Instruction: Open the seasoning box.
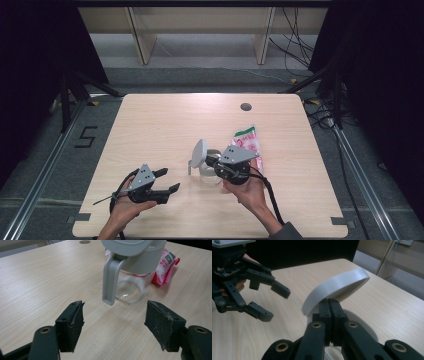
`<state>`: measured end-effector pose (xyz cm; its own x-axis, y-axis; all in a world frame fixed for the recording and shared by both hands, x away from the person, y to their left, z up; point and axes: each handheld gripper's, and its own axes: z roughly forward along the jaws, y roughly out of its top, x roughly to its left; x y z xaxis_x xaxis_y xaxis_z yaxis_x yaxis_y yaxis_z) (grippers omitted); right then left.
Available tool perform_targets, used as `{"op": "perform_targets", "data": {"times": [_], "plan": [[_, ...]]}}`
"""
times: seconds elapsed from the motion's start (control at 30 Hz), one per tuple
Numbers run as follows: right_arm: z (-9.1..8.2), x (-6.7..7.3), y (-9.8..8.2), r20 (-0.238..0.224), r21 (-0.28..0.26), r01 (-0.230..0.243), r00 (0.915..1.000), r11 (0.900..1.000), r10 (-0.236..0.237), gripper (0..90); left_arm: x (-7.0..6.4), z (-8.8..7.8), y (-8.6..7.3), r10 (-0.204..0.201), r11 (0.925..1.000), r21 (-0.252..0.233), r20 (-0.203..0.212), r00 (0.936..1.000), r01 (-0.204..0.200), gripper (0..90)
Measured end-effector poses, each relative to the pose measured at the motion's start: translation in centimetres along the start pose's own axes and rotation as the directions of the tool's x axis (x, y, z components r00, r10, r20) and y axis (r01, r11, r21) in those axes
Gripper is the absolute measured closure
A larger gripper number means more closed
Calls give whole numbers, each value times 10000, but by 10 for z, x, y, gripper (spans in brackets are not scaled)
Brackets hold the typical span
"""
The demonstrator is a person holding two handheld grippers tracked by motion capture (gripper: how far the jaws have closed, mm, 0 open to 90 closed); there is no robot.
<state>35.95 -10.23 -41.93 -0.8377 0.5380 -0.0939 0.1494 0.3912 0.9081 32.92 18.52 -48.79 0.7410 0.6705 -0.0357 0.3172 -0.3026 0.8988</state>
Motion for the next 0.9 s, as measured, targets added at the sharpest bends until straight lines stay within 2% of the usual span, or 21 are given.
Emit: {"op": "perform_targets", "data": {"times": [0.1, 0.17, 0.2, 0.3, 0.33, 0.37, 0.4, 0.43, 0.47, 0.5, 0.53, 0.57, 0.6, 0.63, 0.67, 0.73, 0.77, 0.8, 0.83, 0.87, 0.9], "plan": [[3, 4, 4, -131, -7, 7, 9999, 10000, -7, 900, -2, 2, -1, -65, 10000, 22, 94, 9999, 65, 290], [4, 5, 5, -146, -59, -17, 9999, 10000, 16, 900, -1, 2, -1, 115, 9996, 255, 3, 9999, -115, 283], [4, 5, 5, -231, -80, -25, 9997, 10000, 23, 900, -2, 4, -2, -4, 9998, 200, 136, 9999, 1, 279], [4, 5, 6, -349, -242, -171, 9993, 9996, 163, 899, -4, 5, -3, -170, 9998, 140, 123, 9998, 168, 275], [2, 4, 7, -438, -151, -126, 9990, 9998, 119, 894, -4, 6, -3, -151, 9998, 129, 121, 9998, 149, 274], [1, 3, 7, -318, -313, -127, 9994, 9994, 117, 885, -3, 5, -3, -2, 9998, 177, 173, 9999, -1, 273], [-2, 1, 8, -356, -250, -166, 9992, 9996, 157, 872, -4, 6, -4, -173, 9998, 137, 195, 9997, 170, 272], [-4, -2, 8, -211, -301, -239, 9995, 9993, 233, 855, -4, 5, -4, 4, 9997, 248, 140, 9999, -7, 272], [-9, -9, 7, -41, -272, -217, 9998, 9994, 216, 841, -4, 5, -4, -35, 9998, 184, 189, 9998, 31, 272], [-12, -14, 6, 230, -304, -96, 9997, 9995, 103, 824, -3, 4, -3, 275, 9995, 160, 255, 9993, -279, 272], [-19, -22, 2, 495, -277, -576, 9970, 9980, 589, 799, -2, 4, -2, 334, 9992, 208, 202, 9992, -339, 271], [-24, -30, -1, 537, -145, -811, 9952, 9966, 817, 776, -3, 4, -2, 251, 9996, 123, 241, 9994, -254, 270], [-28, -36, -4, 714, -150, -977, 9926, 9951, 986, 762, -2, 4, -3, 330, 9993, 168, 244, 9992, -334, 269], [-35, -43, -8, 1062, -65, -1341, 9853, 9909, 1341, 743, -3, 4, -3, 236, 9996, 145, 261, 9994, -240, 269], [-41, -54, -14, 1216, -84, -1537, 9806, 9881, 1536, 722, -3, 4, -4, 171, 9997, 170, 197, 9997, -174, 269], [-52, -69, -23, 1732, -11, -1576, 9726, 9875, 1554, 697, -4, 5, -4, -198, 9997, 116, 189, 9996, 196, 267], [-57, -72, -28, 1934, 97, -2075, 9602, 9782, 2017, 686, -5, 5, -4, -307, 9995, 58, 235, 9993, 306, 268], [-61, -78, -33, 2228, 46, -2260, 9499, 9741, 2193, 677, -4, 5, -4, -188, 9997, 128, 222, 9996, 186, 267], [-63, -84, -38, 2287, 21, -2305, 9474, 9731, 2239, 666, -4, 5, -4, -69, 9999, 143, 234, 9997, 66, 266], [-66, -89, -42, 2471, 113, -2534, 9381, 9673, 2429, 658, -3, 5, -4, 115, 9998, 141, 274, 9996, -119, 266], [-69, -94, -46, 2591, 175, -2545, 9352, 9669, 2414, 652, -3, 6, -4, 75, 9997, 223, 243, 9997, -81, 266]]}}
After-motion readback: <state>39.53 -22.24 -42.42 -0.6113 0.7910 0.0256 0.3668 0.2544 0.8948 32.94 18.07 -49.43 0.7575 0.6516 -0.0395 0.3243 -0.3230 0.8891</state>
